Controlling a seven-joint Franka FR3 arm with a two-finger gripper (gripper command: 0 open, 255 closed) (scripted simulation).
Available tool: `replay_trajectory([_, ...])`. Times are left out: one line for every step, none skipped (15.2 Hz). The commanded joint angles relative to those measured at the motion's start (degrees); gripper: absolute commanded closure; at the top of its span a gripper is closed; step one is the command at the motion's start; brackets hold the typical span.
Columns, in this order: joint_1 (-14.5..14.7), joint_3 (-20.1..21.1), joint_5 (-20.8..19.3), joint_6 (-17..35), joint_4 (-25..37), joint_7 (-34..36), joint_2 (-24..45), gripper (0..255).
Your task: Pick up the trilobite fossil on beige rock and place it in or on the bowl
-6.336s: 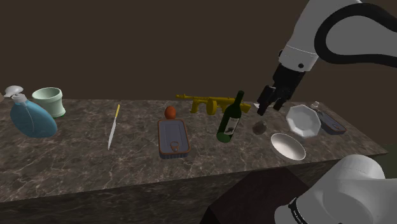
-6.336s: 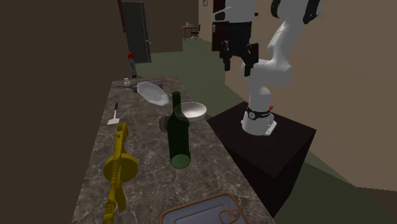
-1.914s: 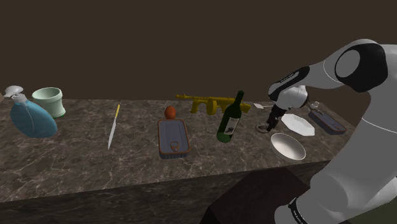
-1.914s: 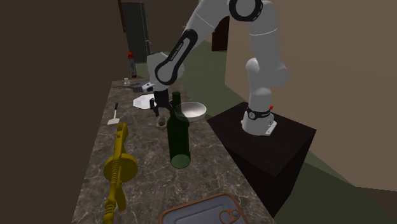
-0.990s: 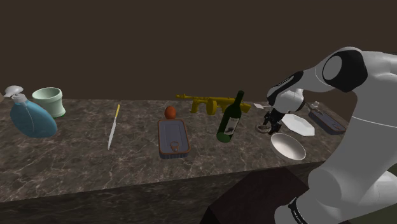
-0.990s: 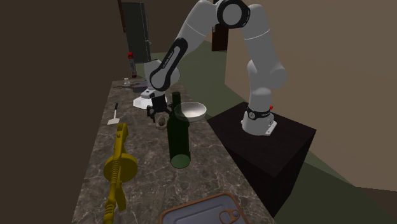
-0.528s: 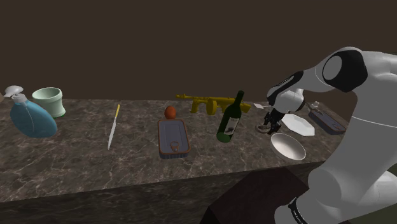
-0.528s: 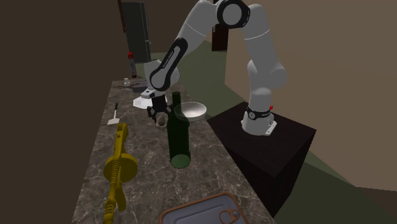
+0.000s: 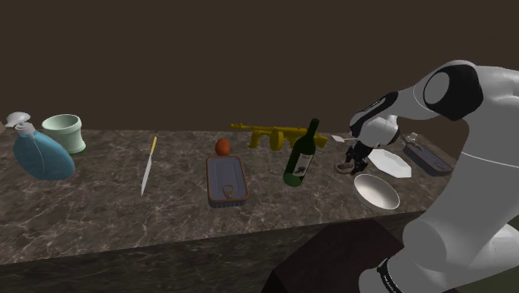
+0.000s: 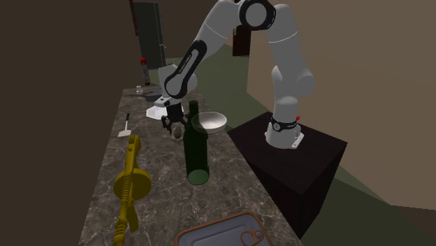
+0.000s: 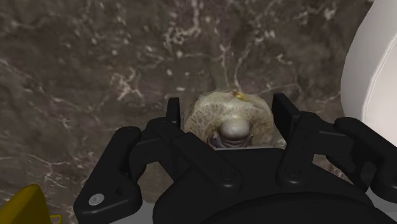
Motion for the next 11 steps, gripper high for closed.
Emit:
replay_trajectory([0.25,-0.36,-0.62,-1.03,-0.04,0.48,-1.13,255])
replay_trajectory([0.38,-0.56,-0.98,-1.61,-0.08,0.77,-1.78,255])
replay_trajectory([0.52,-0.75,-1.34,-2.20,-0.10,1.05,-2.43,255])
replay_trajectory([0.64,-0.94,-1.69,-2.79,-0.11,1.33,-3.07,255])
replay_trajectory([0.76,-1.12,-2.05,-3.39,-0.10,1.62,-3.71,255])
replay_trajectory([0.88,-1.29,-2.40,-3.99,-0.09,1.90,-4.34,255])
replay_trajectory([0.99,-1.46,-2.75,-4.60,-0.06,2.17,-4.96,255])
replay_trajectory([1.09,-1.62,-3.10,-5.21,-0.01,2.45,-5.57,255])
replay_trajectory([1.19,-1.77,-3.45,-5.83,0.04,2.73,-6.18,255])
replay_trajectory([1.28,-1.91,-3.79,-6.45,0.11,3.00,-6.78,255])
replay_trajectory([1.37,-2.05,-4.13,-7.08,0.20,3.27,-7.37,255])
